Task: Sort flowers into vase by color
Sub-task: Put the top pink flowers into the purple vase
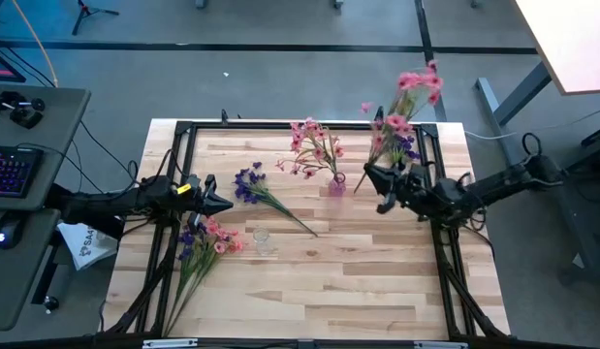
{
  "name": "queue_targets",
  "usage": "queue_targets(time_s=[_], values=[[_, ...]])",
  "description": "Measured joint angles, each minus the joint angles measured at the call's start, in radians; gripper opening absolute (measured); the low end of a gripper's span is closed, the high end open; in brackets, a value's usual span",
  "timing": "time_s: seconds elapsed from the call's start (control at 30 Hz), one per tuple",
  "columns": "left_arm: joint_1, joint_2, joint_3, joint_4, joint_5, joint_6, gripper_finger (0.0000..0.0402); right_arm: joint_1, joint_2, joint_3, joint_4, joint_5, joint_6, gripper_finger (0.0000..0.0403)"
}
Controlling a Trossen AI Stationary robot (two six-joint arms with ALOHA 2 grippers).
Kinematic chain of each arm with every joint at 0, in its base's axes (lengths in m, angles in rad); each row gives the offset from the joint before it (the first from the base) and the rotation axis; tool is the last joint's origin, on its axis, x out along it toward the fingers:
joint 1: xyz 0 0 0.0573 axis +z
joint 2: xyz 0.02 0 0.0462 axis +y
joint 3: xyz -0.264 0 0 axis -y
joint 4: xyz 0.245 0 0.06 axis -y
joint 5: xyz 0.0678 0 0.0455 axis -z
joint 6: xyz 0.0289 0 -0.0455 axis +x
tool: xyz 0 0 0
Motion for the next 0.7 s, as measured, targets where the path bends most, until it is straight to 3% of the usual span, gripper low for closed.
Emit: queue_targets(time_s=[0.37,0.7], values=[[0.000,0.000,0.000,0.000,0.000,0.000,0.0000,-0.270,0.172,-0.023,-0.001,-0.078,0.175,0.0000],[0.000,0.000,0.000,0.000,0.000,0.000,0.0000,-0.323,0.324,-0.022,0.051,-0.079,0.323,0.0000]])
